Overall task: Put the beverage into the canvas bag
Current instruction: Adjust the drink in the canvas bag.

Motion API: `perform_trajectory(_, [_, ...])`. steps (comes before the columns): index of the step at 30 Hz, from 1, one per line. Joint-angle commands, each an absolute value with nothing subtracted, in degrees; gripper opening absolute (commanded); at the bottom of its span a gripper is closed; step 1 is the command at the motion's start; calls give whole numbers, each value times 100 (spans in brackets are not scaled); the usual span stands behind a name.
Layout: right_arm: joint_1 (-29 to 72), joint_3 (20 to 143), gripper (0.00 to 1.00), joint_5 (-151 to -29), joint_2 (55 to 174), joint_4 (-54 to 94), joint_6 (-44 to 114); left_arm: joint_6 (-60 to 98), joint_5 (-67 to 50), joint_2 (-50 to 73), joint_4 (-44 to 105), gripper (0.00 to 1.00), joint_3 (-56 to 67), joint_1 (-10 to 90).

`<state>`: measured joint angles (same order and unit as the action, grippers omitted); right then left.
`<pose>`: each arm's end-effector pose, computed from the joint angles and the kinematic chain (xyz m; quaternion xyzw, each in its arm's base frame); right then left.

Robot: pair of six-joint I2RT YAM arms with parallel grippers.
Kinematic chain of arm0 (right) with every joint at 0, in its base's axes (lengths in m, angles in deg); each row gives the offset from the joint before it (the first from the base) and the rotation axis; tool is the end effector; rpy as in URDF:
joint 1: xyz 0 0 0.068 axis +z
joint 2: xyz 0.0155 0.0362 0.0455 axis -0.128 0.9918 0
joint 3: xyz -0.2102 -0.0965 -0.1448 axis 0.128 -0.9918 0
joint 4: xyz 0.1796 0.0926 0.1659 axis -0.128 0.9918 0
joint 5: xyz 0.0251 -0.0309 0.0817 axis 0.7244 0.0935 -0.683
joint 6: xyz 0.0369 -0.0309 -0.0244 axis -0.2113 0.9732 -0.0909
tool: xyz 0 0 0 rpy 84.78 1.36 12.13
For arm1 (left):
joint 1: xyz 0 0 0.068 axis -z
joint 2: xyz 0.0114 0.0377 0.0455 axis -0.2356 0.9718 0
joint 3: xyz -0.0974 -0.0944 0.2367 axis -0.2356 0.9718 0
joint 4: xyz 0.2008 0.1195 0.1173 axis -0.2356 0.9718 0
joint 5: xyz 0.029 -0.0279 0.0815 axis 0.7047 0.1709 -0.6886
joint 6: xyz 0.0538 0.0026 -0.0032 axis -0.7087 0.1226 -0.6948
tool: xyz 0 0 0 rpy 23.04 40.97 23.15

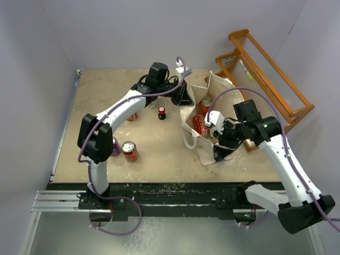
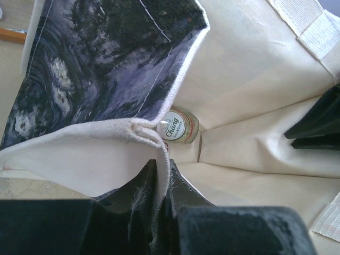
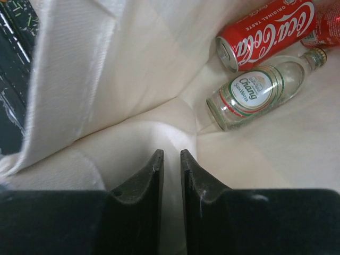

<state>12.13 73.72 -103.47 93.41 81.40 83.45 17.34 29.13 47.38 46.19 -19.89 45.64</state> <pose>0.1713 0.0741 0.3477 -0.5226 0.7787 0.1093 0.3296 0.3724 -0.2628 0.3155 0.3499 0.7328 -0.4814 0.3298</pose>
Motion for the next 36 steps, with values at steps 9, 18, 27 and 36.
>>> perform_trajectory(9, [1198,7335,35,-10140,9835,6183,6951,278,3379,4673,4815,12,-1909,4545])
perform_trajectory(18, [1183,7665,47,-9242,10817,5234,6028,197,3316,4764,4852,12,-2009,4538])
perform_trajectory(27, [1127,7395,57,-8971,11387,4918,5946,369,3223,4658,4661,12,-1847,4527])
perform_trajectory(36, [1071,6464,62,-8658,11031,4819,6214,1059,2710,4556,4567,11,-1703,4325])
